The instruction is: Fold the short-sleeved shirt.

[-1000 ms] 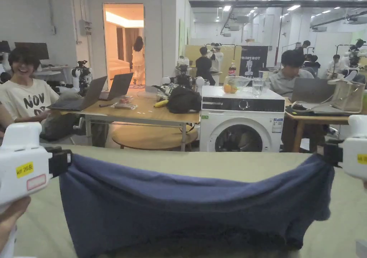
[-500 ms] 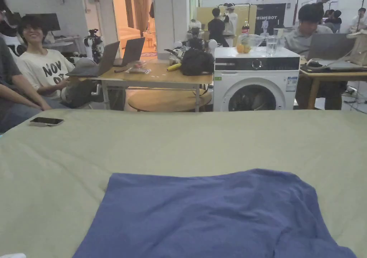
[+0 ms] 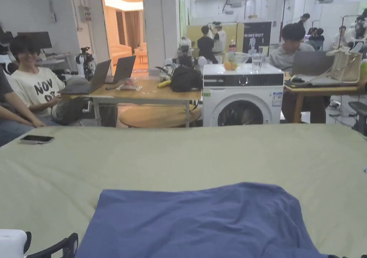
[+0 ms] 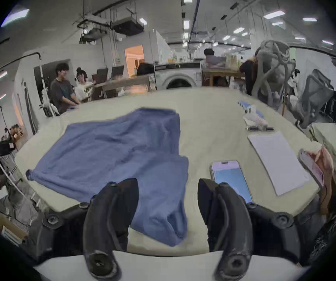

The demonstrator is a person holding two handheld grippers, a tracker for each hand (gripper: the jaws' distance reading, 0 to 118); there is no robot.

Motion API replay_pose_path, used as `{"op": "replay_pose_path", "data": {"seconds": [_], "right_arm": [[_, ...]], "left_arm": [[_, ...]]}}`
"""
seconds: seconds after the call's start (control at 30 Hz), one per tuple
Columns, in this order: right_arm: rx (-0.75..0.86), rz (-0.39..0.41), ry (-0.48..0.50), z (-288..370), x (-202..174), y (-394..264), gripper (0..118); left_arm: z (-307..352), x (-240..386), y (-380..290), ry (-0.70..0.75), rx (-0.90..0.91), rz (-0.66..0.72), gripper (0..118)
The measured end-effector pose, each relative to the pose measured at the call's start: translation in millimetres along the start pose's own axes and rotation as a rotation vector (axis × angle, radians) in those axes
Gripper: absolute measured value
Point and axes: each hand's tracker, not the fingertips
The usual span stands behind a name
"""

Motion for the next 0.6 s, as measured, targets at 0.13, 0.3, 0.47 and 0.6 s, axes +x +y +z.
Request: {"op": "replay_pose_path", "data": {"seconds": [0.13, 0.3, 0.47, 0.6], "right_arm": [[0.083, 0.034, 0.039, -8, -34, 21, 62], [0.103, 0.069, 0.045, -19, -61, 26, 34], [0.102, 0.064, 0.055, -24, -72, 24, 0], [0.104, 0.074, 0.055, -25, -72, 24, 0]], "left_arm": [[-7, 29, 21, -0.079, 0.056, -0.014, 79], [-15, 42, 28, -0.161, 0.048, 0.051, 48], [-13, 44, 26, -0.169, 0.027, 0.043, 0], [-8, 33, 25, -0.155, 0.013, 0.045, 0]]}}
